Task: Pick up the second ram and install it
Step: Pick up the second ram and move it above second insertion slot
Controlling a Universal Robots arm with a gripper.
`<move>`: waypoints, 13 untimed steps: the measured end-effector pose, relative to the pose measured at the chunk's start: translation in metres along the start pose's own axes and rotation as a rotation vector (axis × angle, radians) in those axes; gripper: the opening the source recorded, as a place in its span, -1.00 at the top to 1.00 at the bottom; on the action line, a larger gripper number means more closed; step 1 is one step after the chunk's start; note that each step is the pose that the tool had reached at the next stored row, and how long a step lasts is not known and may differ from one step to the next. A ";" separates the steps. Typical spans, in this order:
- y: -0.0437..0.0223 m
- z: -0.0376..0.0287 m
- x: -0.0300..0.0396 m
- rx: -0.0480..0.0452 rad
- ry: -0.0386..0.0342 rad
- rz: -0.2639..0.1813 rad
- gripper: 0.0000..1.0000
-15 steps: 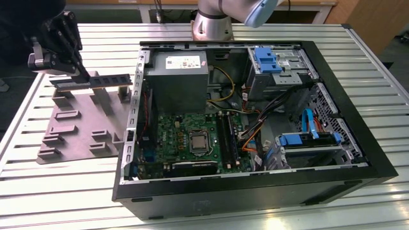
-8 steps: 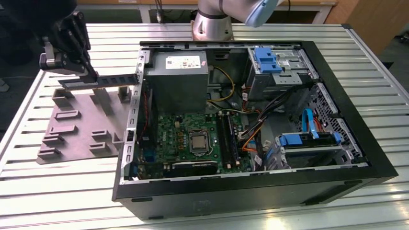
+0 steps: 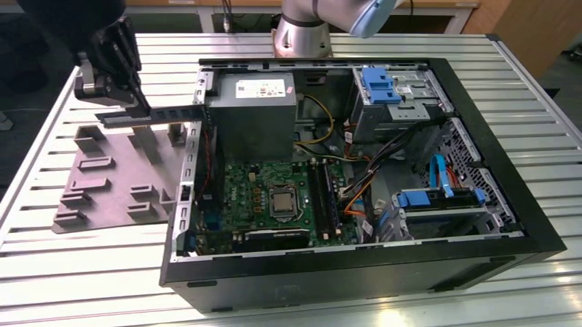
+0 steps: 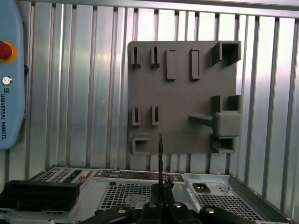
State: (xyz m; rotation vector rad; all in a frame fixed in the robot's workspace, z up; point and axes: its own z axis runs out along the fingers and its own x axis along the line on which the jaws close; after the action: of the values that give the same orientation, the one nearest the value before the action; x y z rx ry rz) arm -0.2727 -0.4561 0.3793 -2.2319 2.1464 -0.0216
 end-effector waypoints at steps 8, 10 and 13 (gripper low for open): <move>-0.0129 0.0006 0.0005 0.0001 0.0000 0.000 0.76; -0.0162 0.0007 0.0006 0.0000 0.0000 0.000 0.76; -0.0208 0.0008 0.0008 0.0000 0.0000 0.000 0.76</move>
State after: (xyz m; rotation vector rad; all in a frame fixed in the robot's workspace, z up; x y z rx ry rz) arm -0.2519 -0.4562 0.3793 -2.2319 2.1464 -0.0216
